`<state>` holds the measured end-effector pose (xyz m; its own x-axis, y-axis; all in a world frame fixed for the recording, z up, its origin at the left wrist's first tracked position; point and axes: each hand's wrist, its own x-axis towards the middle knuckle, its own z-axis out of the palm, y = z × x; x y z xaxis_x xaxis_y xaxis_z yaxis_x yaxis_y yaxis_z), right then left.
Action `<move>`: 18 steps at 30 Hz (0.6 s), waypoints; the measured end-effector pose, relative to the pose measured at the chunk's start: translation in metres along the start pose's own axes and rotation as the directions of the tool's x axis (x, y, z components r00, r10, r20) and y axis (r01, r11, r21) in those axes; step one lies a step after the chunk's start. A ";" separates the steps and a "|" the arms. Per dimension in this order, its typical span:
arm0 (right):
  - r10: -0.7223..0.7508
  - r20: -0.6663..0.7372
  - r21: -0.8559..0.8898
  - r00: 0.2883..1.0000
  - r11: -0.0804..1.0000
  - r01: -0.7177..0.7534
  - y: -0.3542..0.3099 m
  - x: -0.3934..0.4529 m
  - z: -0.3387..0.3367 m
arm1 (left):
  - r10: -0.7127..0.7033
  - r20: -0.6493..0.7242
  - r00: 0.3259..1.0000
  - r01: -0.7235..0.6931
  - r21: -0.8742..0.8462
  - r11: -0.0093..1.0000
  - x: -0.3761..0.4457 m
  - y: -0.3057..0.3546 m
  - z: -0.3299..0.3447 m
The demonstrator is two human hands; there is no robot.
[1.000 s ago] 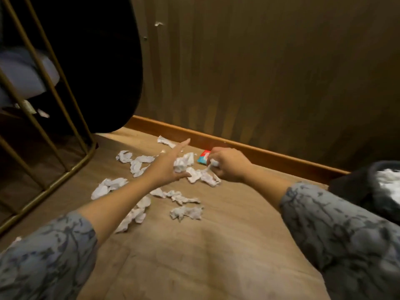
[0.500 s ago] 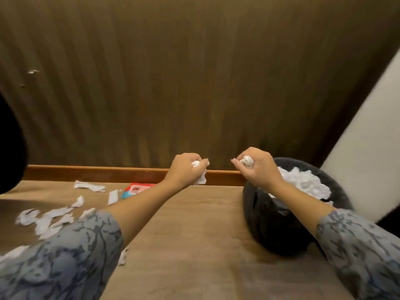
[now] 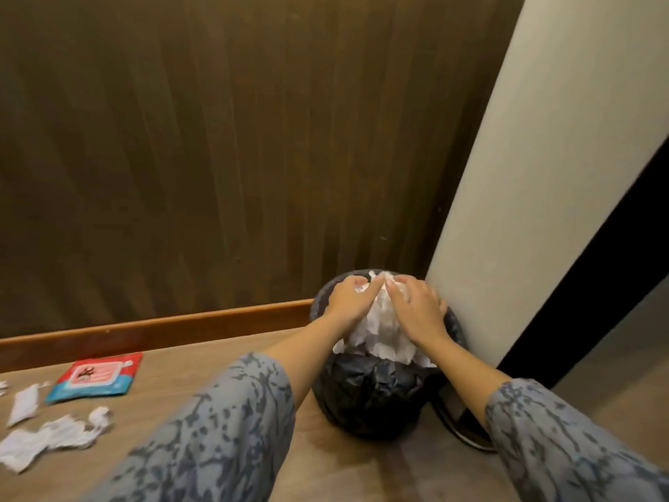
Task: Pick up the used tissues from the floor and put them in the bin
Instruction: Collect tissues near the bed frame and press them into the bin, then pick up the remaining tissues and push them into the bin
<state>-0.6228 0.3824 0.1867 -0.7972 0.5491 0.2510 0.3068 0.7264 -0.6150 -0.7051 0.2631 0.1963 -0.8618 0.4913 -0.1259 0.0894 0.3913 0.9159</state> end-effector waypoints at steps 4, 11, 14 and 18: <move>0.014 -0.030 0.030 0.999 0.999 -0.013 0.002 -0.003 0.005 | 0.091 -0.021 0.996 -0.090 0.023 0.996 -0.007 -0.012 -0.010; -0.399 -0.225 0.069 0.889 0.903 0.423 -0.081 -0.021 0.030 | 0.242 -0.116 0.963 -0.236 0.065 0.970 -0.059 -0.046 -0.120; -0.545 -0.156 0.147 0.824 0.812 0.565 -0.130 -0.044 0.052 | 0.213 -0.190 0.958 -0.213 0.019 0.977 -0.093 -0.063 -0.174; -0.673 0.029 0.269 0.739 0.718 0.642 -0.197 -0.084 0.092 | 0.179 -0.300 0.937 -0.193 -0.018 0.981 -0.152 -0.095 -0.241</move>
<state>-0.6643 0.1553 0.2184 -0.8108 -0.0946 0.5777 -0.4319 0.7627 -0.4813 -0.7030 -0.0357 0.2204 -0.9414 0.2970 0.1600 0.2449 0.2755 0.9296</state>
